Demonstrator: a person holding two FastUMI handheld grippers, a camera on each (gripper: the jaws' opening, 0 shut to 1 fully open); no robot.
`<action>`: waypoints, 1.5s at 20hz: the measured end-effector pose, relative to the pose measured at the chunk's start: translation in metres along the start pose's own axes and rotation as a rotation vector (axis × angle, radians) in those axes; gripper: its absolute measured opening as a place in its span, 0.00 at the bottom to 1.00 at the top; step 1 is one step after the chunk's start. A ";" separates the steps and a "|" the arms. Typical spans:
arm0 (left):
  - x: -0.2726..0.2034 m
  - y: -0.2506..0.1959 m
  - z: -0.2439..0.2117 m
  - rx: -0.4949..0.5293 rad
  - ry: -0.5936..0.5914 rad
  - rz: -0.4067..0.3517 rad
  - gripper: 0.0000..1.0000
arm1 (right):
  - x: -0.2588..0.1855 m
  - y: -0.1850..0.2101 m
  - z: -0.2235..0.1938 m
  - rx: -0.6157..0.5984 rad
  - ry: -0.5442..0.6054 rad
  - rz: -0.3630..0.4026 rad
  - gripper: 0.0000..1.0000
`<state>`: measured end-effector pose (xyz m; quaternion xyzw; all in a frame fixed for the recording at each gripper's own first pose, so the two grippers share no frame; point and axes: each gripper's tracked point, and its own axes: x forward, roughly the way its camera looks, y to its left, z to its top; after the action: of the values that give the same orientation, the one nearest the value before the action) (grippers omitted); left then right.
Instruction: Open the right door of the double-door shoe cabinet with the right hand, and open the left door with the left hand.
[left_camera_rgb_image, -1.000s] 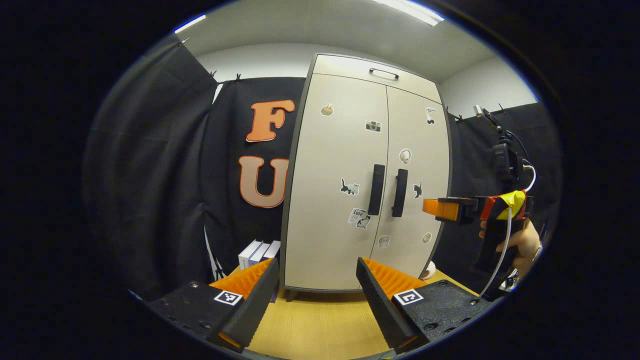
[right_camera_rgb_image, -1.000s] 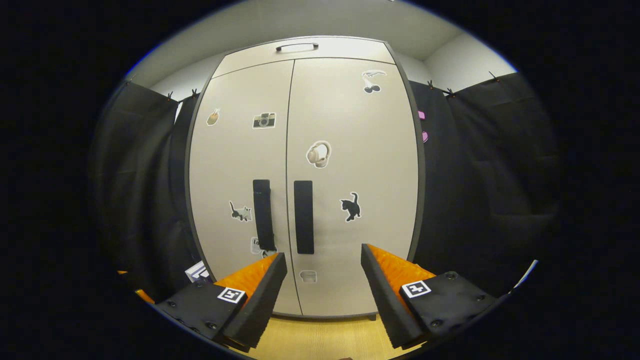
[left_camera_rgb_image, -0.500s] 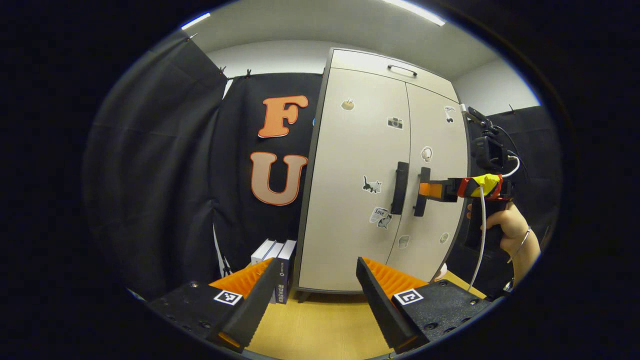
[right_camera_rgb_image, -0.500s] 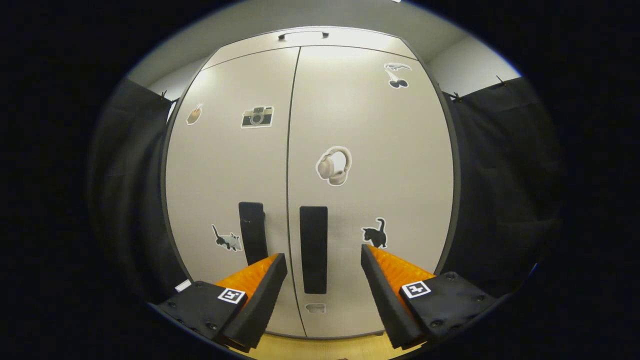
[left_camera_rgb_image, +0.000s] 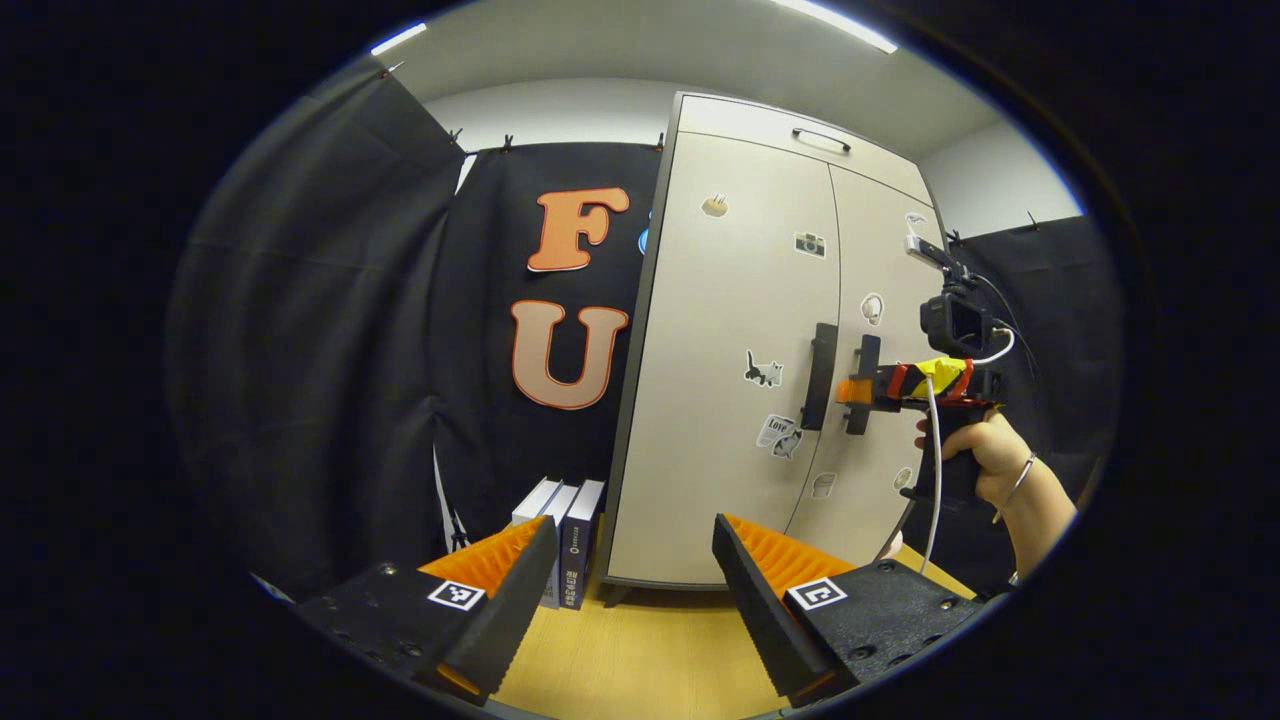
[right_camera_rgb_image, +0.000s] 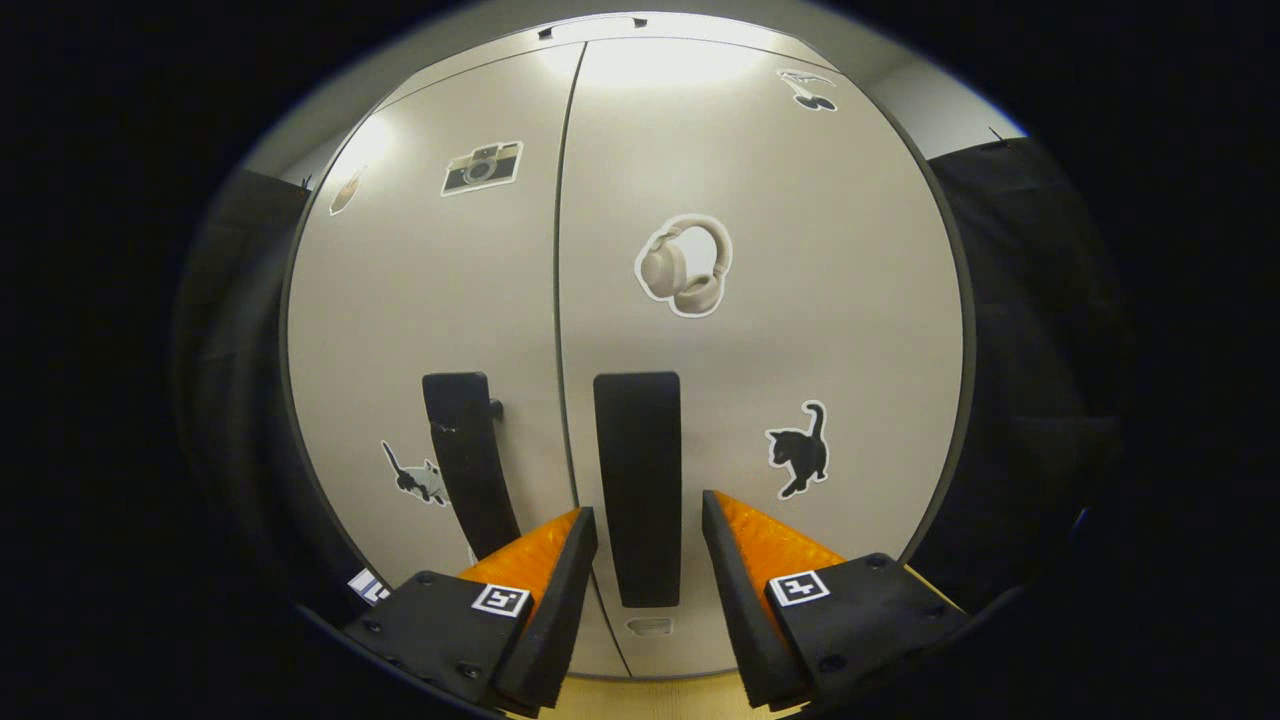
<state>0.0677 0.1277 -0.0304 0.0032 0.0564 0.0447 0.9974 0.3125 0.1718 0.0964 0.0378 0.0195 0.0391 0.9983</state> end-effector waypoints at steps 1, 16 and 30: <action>-0.001 0.000 0.001 0.002 -0.002 -0.002 0.95 | 0.004 -0.002 -0.001 0.000 0.001 0.000 0.73; -0.024 -0.010 0.005 0.008 -0.012 0.004 0.95 | -0.018 -0.002 -0.004 0.006 0.047 0.046 0.23; -0.065 -0.049 0.009 0.003 -0.025 -0.011 0.95 | -0.055 -0.017 -0.004 -0.019 0.072 0.102 0.23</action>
<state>0.0092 0.0729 -0.0146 0.0050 0.0440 0.0390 0.9983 0.2590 0.1508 0.0933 0.0277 0.0533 0.0912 0.9940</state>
